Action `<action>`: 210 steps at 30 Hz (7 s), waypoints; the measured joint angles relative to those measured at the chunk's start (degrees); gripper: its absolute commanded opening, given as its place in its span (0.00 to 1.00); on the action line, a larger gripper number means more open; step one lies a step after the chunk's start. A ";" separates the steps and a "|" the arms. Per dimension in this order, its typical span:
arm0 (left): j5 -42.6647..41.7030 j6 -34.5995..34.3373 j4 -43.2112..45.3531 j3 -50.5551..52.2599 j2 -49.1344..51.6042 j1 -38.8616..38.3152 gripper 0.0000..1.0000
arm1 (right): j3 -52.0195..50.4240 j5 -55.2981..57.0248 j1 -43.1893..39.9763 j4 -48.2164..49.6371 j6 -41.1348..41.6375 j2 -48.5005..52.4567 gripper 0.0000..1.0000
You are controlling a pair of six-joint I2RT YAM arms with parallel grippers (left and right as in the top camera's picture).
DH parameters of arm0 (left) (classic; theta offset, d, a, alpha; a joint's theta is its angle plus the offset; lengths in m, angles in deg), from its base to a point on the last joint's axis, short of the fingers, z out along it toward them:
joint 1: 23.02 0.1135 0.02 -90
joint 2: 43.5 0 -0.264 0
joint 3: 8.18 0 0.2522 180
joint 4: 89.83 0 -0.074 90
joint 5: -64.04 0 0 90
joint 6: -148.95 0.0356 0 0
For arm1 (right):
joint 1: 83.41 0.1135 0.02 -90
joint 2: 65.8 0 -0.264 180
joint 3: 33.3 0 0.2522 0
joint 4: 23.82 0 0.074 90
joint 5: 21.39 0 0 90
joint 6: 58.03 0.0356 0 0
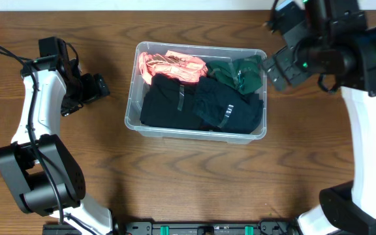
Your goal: Pack container
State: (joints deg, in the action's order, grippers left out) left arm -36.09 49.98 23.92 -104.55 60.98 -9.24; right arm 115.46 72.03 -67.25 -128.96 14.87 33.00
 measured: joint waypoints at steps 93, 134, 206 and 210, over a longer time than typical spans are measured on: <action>0.00 0.00 0.00 0.04 0.00 0.00 0.98 | -134.55 -11.26 -18.01 88.02 9.16 -98.09 0.99; 2.82 2.01 40.41 32.37 -52.85 -17.07 0.98 | -134.55 -11.06 -18.01 87.97 9.16 -98.12 0.99; 7.50 3.45 51.21 81.81 -103.91 -15.72 0.98 | -134.55 -11.06 -18.01 87.97 9.18 -98.12 0.99; 7.50 3.45 51.21 81.81 -103.91 -15.72 0.98 | -134.55 -11.06 -18.01 87.97 9.18 -98.12 0.99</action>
State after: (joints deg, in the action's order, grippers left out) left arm -28.59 53.43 75.13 -22.74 -42.93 -24.96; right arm -19.09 60.97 -85.26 -40.98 24.05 -65.12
